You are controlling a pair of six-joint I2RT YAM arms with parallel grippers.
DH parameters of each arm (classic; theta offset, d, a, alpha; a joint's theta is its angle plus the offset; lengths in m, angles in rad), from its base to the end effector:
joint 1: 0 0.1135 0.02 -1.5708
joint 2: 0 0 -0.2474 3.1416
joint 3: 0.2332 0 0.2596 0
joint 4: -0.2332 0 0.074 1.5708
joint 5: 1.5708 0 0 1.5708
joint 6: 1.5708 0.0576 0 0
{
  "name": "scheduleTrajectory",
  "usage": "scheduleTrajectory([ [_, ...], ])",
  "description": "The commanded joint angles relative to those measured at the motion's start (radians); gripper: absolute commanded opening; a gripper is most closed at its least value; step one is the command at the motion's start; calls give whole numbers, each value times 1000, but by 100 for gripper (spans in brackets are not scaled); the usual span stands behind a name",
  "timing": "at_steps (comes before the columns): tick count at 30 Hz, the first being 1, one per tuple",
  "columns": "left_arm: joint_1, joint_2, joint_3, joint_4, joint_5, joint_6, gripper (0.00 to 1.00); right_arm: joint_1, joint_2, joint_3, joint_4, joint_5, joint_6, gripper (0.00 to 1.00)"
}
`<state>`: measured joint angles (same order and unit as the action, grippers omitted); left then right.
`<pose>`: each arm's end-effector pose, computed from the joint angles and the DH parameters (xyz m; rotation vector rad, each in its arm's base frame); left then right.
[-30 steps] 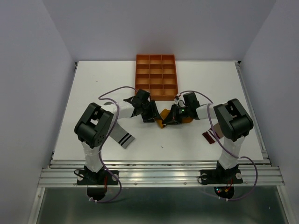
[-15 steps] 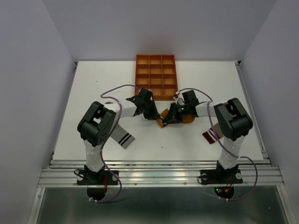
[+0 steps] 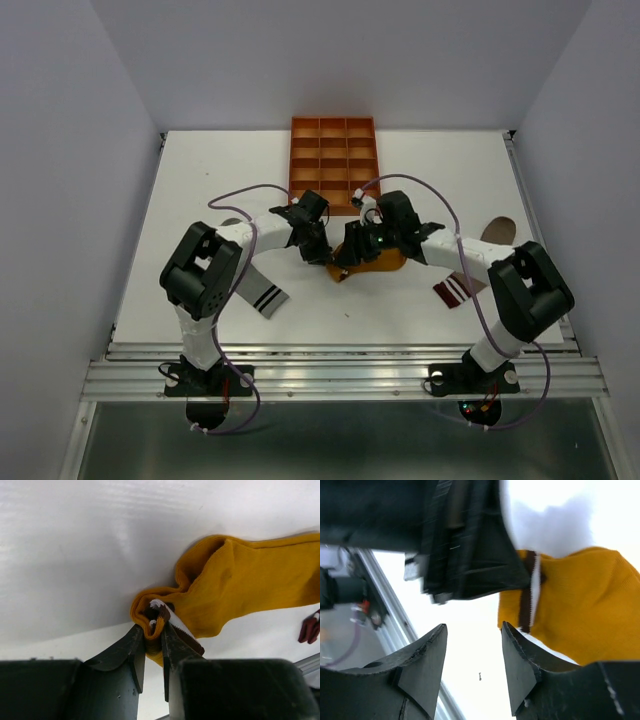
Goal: Roll the socks
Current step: Roll the sock at the center of the board.
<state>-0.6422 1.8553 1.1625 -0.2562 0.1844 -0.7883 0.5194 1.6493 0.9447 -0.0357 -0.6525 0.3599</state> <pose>0.3125 -0.2470 0.1296 -0.1166 2.6886 -0.7546 0.2944 0.2086 0.1615 -0.5471 2.3599 1.1831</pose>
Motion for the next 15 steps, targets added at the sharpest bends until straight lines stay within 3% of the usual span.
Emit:
scheduleTrajectory([
  [1,-8,-47,28,-202,-49,8,0,96,-86,-59,65,145,-125,54],
  [7,-16,-70,25,-262,-34,-28,0,139,-166,-147,186,151,-124,54],
  [15,-40,-62,45,-305,-31,-69,0,252,-155,-149,162,284,-182,54],
])
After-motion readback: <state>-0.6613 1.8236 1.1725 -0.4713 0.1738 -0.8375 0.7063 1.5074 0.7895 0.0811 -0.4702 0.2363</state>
